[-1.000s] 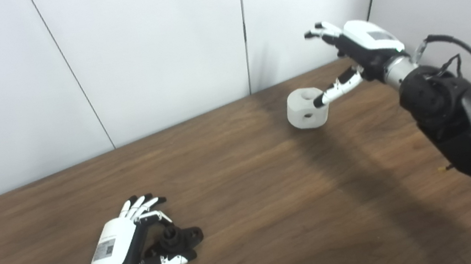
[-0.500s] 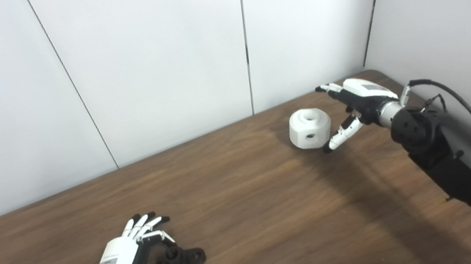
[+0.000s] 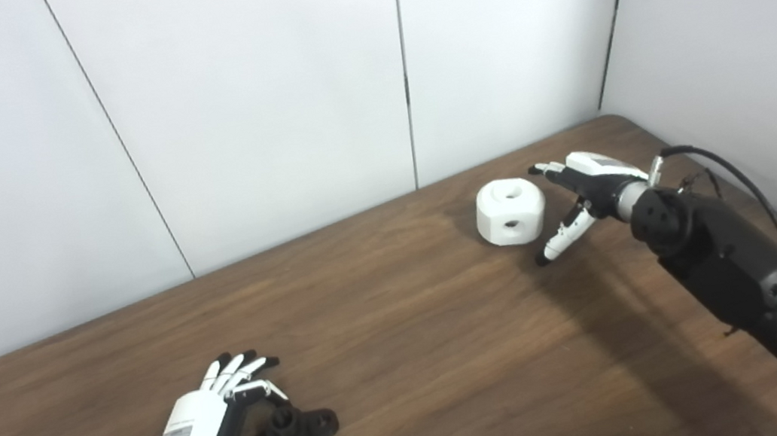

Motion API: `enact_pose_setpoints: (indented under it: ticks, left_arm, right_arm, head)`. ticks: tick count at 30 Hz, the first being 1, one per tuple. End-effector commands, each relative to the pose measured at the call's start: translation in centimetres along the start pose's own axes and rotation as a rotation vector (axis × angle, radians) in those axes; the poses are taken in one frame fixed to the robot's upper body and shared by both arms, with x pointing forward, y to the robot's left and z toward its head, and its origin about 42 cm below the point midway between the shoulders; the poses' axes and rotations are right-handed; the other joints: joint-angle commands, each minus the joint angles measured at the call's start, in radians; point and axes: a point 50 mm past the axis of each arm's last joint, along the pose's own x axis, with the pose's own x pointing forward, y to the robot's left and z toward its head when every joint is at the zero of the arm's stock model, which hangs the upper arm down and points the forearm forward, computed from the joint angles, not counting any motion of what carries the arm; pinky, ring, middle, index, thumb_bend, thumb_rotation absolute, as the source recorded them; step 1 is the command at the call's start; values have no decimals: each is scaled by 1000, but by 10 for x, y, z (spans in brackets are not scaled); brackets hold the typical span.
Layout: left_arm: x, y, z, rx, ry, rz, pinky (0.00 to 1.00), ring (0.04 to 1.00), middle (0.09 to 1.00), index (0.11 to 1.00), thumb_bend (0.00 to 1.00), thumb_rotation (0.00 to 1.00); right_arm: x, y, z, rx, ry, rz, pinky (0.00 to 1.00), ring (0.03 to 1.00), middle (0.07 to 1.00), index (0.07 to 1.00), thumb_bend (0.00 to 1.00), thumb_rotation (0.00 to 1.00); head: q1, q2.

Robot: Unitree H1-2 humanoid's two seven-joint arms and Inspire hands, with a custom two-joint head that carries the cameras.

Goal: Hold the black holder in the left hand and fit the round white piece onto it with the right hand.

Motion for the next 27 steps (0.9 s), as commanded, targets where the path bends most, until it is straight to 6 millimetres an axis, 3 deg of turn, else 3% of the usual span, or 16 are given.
enact_pose_setpoints:
  ticks: [1,18,27]
  left_arm:
    - [-70,-69,-33,-24,204,-218,1000,927,849,485,523,51]
    - [-70,-57,-28,-20,211,-212,959,917,847,485,522,47]
    - [-70,-56,-25,-11,211,-212,934,909,844,485,522,48]
  right_arm:
    - [4,-34,14,26,-63,-91,711,917,1000,972,922,299]
    - [21,-8,20,157,-68,-122,740,927,971,917,870,294]
    - [22,-4,27,156,-81,-117,738,925,966,902,872,277]
  head:
    - [1,2]
    - [21,11]
    - [26,23]
